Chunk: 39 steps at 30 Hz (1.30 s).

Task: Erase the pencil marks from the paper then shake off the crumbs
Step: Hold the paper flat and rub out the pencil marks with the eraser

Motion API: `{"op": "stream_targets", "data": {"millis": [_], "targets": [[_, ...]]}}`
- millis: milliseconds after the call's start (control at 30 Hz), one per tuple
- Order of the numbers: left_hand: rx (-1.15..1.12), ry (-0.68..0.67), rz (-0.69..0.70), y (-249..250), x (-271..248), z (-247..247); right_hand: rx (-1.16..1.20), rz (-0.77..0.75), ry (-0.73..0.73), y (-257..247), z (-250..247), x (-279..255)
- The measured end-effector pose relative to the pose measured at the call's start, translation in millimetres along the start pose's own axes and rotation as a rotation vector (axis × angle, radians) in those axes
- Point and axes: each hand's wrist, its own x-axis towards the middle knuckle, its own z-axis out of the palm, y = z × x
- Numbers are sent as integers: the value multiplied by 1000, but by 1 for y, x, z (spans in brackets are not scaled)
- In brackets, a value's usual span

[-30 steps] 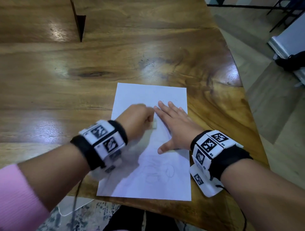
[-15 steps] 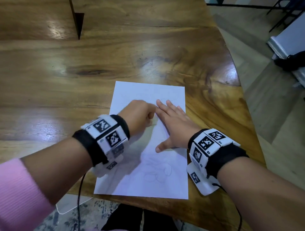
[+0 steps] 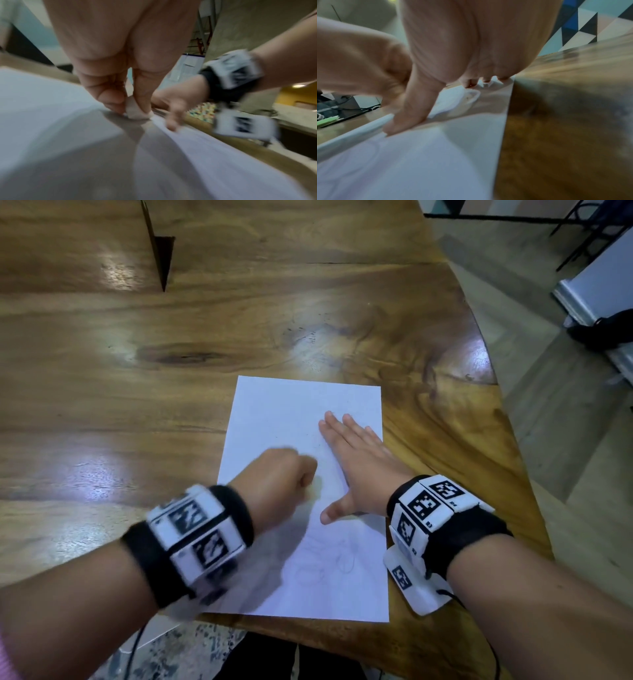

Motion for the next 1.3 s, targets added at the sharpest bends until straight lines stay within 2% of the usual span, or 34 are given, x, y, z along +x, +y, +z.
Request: {"op": "stream_targets", "data": {"millis": [67,200,300,367,433,500,533,633,700,900,1100,1300], "targets": [[-18,-51,32,-4,-12,6,-4,-2,-1,0,0,-1],[-28,102,-56,-9,21,-8,-5,0,1,-1,-1,-2],[-29,156,-118,-5,40,-17,-5,4,0,-2,-2,-2],[-21,111,-85,-3,26,-14,6,11,-4,-1,-1,-1],[-5,-1,-3,-6,2,-5,13,12,-6,-1,-1,-1],[-25,-68,14,-12,-14,-1,9,3,-4,0,-1,-2],[-39,-45,-7,-16,-13,-2,5,1,-5,0,-1,-2],[-65,134,-111,-18,15,-16,-1,2,-5,-1,-1,-2],[-63,189,-141,-12,31,-20,4,5,-2,-2,-1,-2],[-31,-70,55,4,-11,7,10,2,-9,-1,-2,-3],[-5,96,-70,4,33,-12,-12,-2,-5,-2,-3,-3],[47,-138,91,4,-3,0,-6,-11,-13,-1,-3,-4]]}}
